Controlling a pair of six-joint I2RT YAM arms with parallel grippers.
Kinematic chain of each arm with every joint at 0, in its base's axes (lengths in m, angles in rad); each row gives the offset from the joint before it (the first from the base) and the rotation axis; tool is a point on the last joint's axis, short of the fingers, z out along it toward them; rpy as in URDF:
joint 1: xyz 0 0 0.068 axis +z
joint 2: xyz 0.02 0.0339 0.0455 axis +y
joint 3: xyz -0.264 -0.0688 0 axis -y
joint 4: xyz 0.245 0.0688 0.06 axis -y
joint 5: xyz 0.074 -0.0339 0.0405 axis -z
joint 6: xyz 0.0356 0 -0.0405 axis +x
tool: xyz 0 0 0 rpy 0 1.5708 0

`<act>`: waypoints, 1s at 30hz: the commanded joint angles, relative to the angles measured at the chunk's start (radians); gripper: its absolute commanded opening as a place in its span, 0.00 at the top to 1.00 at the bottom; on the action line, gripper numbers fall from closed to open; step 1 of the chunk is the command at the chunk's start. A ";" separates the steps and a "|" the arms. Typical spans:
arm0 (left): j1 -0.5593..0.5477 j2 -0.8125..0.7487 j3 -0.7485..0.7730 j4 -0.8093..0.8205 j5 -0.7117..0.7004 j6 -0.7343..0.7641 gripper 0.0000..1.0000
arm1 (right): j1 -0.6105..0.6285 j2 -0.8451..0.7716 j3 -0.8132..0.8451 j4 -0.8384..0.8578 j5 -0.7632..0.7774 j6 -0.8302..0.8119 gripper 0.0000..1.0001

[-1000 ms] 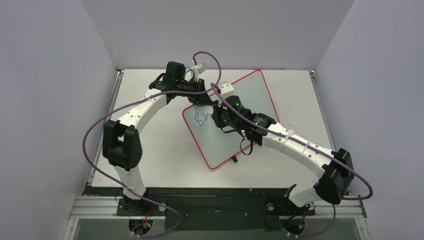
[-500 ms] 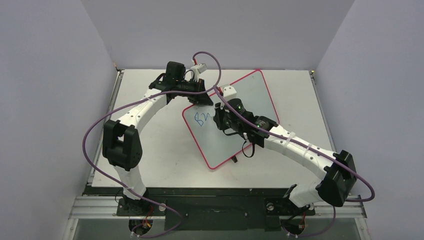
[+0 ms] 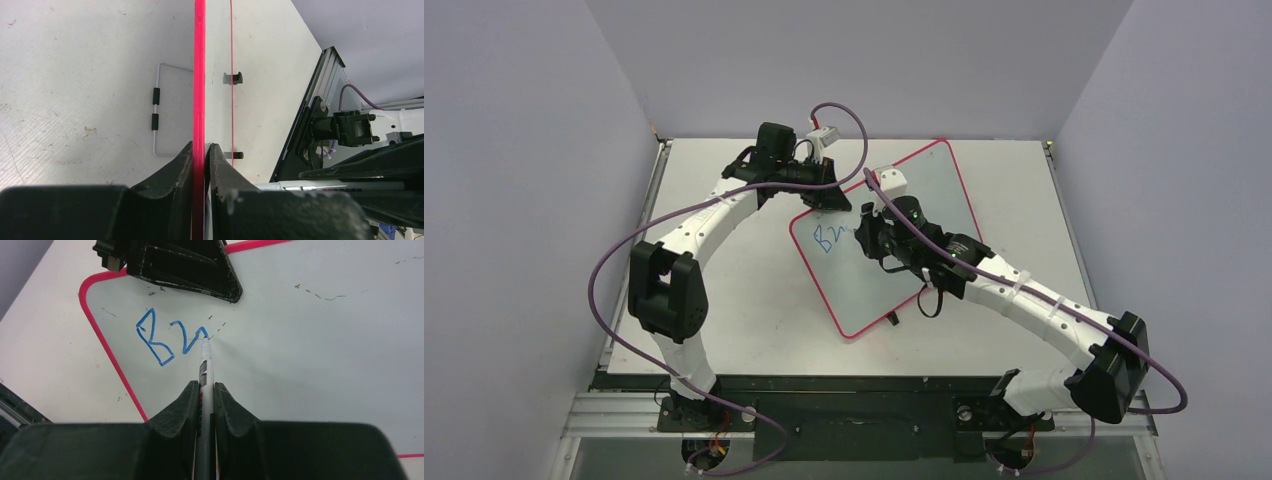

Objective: Write a sentence on the whiteboard

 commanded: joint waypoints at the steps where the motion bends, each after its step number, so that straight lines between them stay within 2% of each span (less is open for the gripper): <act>1: 0.002 -0.061 0.010 0.079 -0.050 0.090 1.00 | 0.005 -0.029 0.050 0.050 0.010 0.005 1.00; 20: -0.001 -0.071 0.008 0.072 -0.059 0.097 1.00 | 0.000 0.094 0.093 0.102 -0.013 0.031 1.00; 30: -0.001 -0.073 0.009 0.071 -0.062 0.099 1.00 | -0.009 0.031 0.048 0.078 0.013 0.032 1.00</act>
